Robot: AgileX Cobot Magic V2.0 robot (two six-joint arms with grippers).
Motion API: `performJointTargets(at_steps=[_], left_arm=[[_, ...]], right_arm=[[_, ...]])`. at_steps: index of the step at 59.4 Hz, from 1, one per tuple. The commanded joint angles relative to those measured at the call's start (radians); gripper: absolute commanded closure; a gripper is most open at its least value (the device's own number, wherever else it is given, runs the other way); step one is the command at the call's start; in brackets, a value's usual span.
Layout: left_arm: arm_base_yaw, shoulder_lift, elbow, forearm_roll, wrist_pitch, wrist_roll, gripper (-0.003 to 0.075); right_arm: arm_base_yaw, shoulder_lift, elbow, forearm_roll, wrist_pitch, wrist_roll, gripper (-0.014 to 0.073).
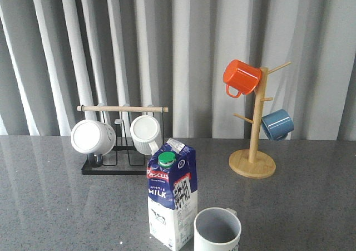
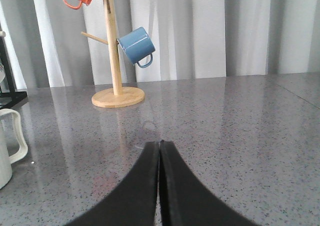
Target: Place milk next to cup
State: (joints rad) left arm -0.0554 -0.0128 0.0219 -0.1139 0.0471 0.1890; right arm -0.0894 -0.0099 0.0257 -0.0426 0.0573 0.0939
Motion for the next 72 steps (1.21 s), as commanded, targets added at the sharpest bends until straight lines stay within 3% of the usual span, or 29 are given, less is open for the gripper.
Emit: performJointTargets(at_steps=[1,8,72], left_arm=[[0.002,0.010,-0.013,-0.004,-0.072,0.000,0.0727],[0.002,0.010,-0.013,-0.004,-0.072,0.000,0.0727],[0.002,0.010,-0.013,-0.004,-0.072,0.000,0.0727]], right_arm=[[-0.006,-0.012,0.010,-0.003,-0.082,-0.006,0.0600],[-0.006,-0.012,0.010,-0.052,-0.106,-0.057,0.0600],[-0.006,-0.012,0.009,-0.051,-0.110,-0.056,0.0600]])
